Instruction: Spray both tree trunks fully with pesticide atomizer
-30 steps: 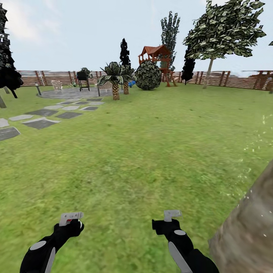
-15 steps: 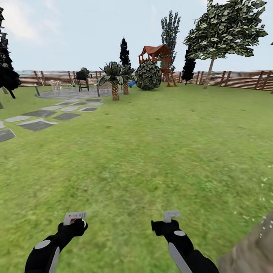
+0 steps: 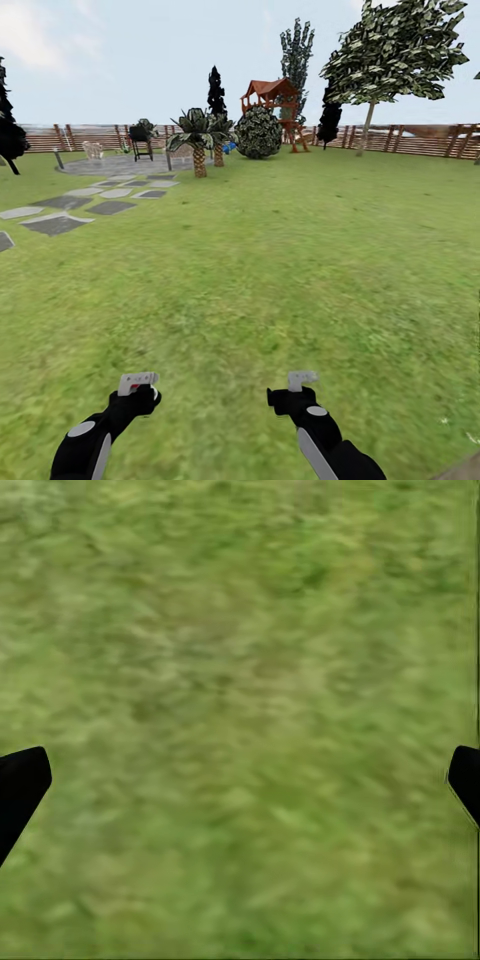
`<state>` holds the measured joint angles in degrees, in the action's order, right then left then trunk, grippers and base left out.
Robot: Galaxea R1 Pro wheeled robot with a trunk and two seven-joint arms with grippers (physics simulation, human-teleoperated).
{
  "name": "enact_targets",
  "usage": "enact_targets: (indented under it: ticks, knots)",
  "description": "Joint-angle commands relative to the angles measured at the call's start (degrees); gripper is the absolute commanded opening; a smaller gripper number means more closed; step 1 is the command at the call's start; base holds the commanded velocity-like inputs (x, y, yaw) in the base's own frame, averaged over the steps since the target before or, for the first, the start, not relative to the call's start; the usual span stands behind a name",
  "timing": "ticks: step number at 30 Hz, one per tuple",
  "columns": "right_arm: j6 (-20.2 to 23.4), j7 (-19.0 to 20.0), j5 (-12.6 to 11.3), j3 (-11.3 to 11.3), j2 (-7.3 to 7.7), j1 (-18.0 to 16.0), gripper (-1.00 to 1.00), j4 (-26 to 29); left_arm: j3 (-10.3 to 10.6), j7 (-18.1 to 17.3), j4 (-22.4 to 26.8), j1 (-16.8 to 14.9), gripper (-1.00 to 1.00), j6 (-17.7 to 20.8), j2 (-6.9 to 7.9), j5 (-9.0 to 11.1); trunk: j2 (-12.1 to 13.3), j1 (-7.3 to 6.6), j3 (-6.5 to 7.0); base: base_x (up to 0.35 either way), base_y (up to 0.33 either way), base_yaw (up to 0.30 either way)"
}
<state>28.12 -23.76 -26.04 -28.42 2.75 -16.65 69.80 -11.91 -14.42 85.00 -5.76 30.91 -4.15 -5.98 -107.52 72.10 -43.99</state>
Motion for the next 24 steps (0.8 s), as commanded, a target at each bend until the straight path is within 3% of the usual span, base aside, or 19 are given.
enact_targets:
  ticks: [1, 11, 24]
  knots:
    - [0.09, -0.58, -0.51, -0.22, 0.08, -0.06, 1.00, 0.08, -0.13, -0.44, 0.09, -0.04, -1.00, 0.19, -0.07, -0.46, -0.03, 0.03, -0.06, 0.334, 0.000, -0.155]
    - [0.03, -0.44, -0.42, -0.71, 0.22, -0.05, 1.00, 0.08, 0.35, -0.44, 0.08, 0.09, -1.00, 0.13, -0.32, 0.07, -0.03, 0.03, -0.06, 0.334, 0.000, -0.081]
    - [0.00, -0.49, -0.42, -0.85, 0.21, 0.45, 1.00, 1.42, 0.40, -0.44, 0.00, 0.13, -1.00, 0.03, -0.69, -0.16, -0.03, 0.03, -0.06, 0.334, 0.000, -0.216]
